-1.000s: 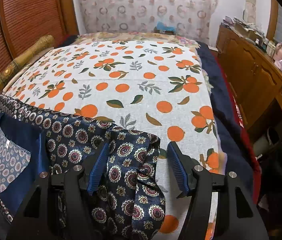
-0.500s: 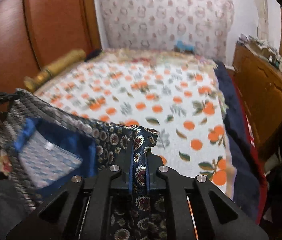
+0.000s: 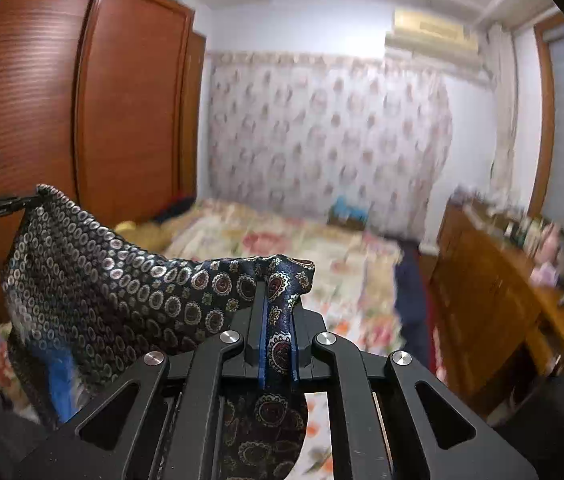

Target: Fold small clothes

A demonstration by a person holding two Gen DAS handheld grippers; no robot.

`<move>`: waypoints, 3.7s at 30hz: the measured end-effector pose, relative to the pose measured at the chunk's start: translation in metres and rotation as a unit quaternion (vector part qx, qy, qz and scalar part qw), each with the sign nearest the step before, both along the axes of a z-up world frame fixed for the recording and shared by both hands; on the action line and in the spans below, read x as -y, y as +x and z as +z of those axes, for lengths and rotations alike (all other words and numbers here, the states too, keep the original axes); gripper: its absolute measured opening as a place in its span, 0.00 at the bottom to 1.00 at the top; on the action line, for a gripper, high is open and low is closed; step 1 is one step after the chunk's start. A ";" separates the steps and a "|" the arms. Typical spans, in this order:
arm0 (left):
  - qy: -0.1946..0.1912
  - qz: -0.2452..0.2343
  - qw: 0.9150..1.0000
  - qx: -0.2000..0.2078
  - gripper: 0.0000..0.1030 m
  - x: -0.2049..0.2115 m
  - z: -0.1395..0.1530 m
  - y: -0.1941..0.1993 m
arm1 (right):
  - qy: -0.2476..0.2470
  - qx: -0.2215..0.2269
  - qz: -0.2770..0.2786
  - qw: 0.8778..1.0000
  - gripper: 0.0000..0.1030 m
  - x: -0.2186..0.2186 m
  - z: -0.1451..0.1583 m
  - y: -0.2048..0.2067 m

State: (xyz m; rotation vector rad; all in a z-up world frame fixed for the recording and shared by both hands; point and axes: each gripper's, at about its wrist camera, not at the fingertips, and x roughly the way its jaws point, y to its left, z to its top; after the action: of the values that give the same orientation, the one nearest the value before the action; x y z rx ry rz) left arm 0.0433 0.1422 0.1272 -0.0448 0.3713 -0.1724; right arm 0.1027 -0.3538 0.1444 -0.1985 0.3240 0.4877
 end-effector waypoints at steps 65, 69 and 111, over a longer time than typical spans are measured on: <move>0.067 -0.001 0.969 -0.239 0.54 0.076 -0.233 0.124 | -0.042 -0.246 -0.123 0.960 0.44 0.000 -0.241 0.151; 0.066 0.001 0.969 -0.239 0.56 0.077 -0.233 0.124 | -0.045 -0.244 -0.124 0.961 0.44 0.000 -0.241 0.151; 0.099 0.070 0.977 -0.177 0.00 0.060 -0.204 0.132 | -0.044 -0.241 -0.126 0.961 0.27 -0.002 -0.241 0.150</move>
State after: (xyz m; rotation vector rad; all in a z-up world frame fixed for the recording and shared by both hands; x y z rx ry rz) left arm 0.1754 0.0820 -0.0765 0.0973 0.7372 0.0141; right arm 0.2531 -0.3521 -0.0962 -0.1206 0.8394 0.2630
